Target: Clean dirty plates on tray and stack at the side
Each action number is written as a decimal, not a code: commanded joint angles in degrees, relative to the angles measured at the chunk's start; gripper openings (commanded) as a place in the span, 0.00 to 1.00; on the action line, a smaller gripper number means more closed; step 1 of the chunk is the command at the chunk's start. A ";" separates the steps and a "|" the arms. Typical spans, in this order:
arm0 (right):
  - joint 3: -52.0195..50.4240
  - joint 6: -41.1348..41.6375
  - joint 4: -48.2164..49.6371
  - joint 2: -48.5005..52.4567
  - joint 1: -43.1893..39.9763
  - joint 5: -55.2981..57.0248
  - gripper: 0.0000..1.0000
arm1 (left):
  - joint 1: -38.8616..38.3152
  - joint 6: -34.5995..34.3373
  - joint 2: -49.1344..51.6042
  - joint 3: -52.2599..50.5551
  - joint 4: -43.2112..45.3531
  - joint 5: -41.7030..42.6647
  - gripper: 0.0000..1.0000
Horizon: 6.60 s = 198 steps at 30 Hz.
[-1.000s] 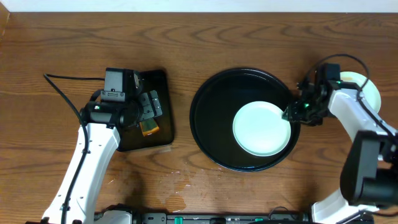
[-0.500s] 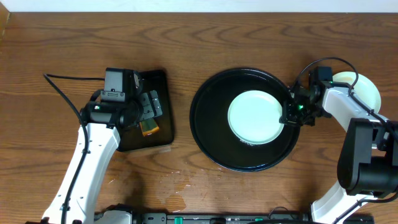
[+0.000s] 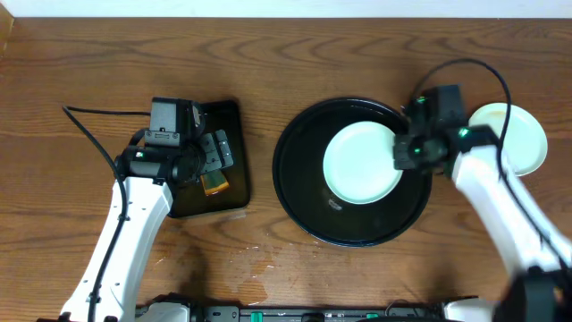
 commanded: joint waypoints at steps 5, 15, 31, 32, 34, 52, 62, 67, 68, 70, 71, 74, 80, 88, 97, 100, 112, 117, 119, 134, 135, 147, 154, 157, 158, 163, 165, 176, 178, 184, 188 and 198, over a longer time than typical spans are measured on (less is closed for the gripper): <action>0.39 5.18 -0.17 -6.99 18.23 34.03 0.01 | 0.13 0.52 0.39 0.87 -0.22 0.52 0.92; 0.37 7.13 -0.76 -0.35 11.10 16.74 0.27 | 0.13 0.52 0.39 0.87 -0.22 0.52 0.92; 0.35 -3.96 2.43 25.53 -12.79 -34.75 0.34 | 0.13 0.55 0.39 0.87 -0.22 0.52 0.92; 0.37 -3.91 2.78 26.99 -12.66 -35.10 0.24 | 0.13 0.55 0.39 0.87 -0.22 0.52 0.92; 0.37 -3.93 3.80 28.81 -12.55 -37.07 0.03 | 0.13 0.55 0.39 0.87 -0.22 0.52 0.92; 0.44 0.39 2.71 -1.31 -6.67 -9.55 0.01 | 0.13 0.52 0.39 0.87 -0.22 0.52 0.92; 0.44 6.12 -0.04 -14.10 13.25 30.73 0.01 | 0.13 0.52 0.39 0.87 -0.22 0.52 0.92; 0.44 6.43 -0.48 -15.61 24.13 46.45 0.01 | 0.13 0.55 0.39 0.87 -0.22 0.52 0.92; 0.44 6.43 -0.72 -15.52 26.16 49.11 0.01 | 0.13 0.55 0.39 0.87 -0.22 0.52 0.92; 0.44 6.40 -0.87 -15.30 29.27 53.02 0.01 | 0.13 0.52 0.39 0.87 -0.22 0.52 0.92; 0.44 6.40 -0.85 -15.17 30.36 54.31 0.01 | 0.13 0.55 0.39 0.87 -0.22 0.52 0.92; 0.44 6.38 -0.83 -14.97 33.07 57.31 0.01 | 0.13 0.55 0.39 0.87 -0.22 0.52 0.92; 0.44 5.88 -0.83 -14.97 34.23 57.46 0.01 | 0.13 0.55 0.39 0.87 -0.22 0.52 0.92; 0.44 5.75 -0.85 -14.97 34.23 57.46 0.01 | 0.13 0.55 0.39 0.87 -0.22 0.52 0.92; 0.44 5.29 -0.83 -14.97 34.23 57.46 0.01 | 0.13 0.52 0.39 0.87 -0.22 0.52 0.92; 0.44 4.85 -0.81 -14.97 34.23 57.44 0.01 | 0.13 0.55 0.39 0.87 -0.22 0.52 0.92; 0.44 -13.27 2.54 -14.10 38.29 57.02 0.01 | 0.13 0.55 0.39 0.87 -0.22 0.52 0.92; 0.44 -16.15 2.91 -13.16 40.76 57.29 0.01 | 0.13 0.55 0.39 0.87 -0.22 0.52 0.92; 0.44 -16.24 2.86 -12.55 40.96 57.75 0.01 | 0.13 0.52 0.39 0.87 -0.22 0.52 0.92; 0.44 -16.09 3.41 -9.75 40.94 59.41 0.01 | 0.13 0.55 0.39 0.87 -0.22 0.52 0.92; 0.44 -16.02 3.45 -9.75 40.94 60.00 0.01 | 0.13 0.55 0.39 0.87 -0.22 0.52 0.92; 0.44 -9.79 7.41 -9.75 28.33 60.26 0.01 | 0.13 0.52 0.39 0.87 -0.22 0.52 0.92; 0.44 2.62 7.78 -9.77 3.65 42.64 0.01 | 0.13 0.55 0.39 0.87 -0.22 0.52 0.92; 0.44 7.72 8.39 -9.75 -10.47 28.70 0.01 | 0.13 0.52 0.39 0.87 -0.22 0.52 0.92; 0.44 8.85 8.63 -9.68 -13.66 25.27 0.01 | 0.13 0.52 0.39 0.87 -0.22 0.52 0.92; 0.44 16.94 9.33 -7.41 -33.88 7.06 0.01 | 0.13 0.52 0.39 0.87 -0.22 0.52 0.92; 0.44 19.12 9.35 -5.53 -39.45 4.39 0.01 | 0.13 0.55 0.39 0.87 -0.22 0.52 0.92; 0.44 13.16 18.51 10.40 -50.03 -10.97 0.34 | 0.13 0.55 0.39 0.87 -0.22 0.52 0.92; 0.44 9.31 20.98 10.45 -50.05 -18.36 0.45 | 0.13 0.55 0.39 0.87 -0.22 0.52 0.92; 0.44 9.55 20.28 5.40 -49.64 -27.10 0.49 | 0.13 0.55 0.39 0.87 -0.22 0.52 0.92; 0.42 11.13 16.96 5.03 -48.85 -13.00 0.35 | 0.13 0.55 0.39 0.87 -0.22 0.52 0.92; 0.42 14.12 18.82 18.12 -46.60 4.22 0.02 | 0.13 0.52 0.39 0.87 -0.22 0.52 0.92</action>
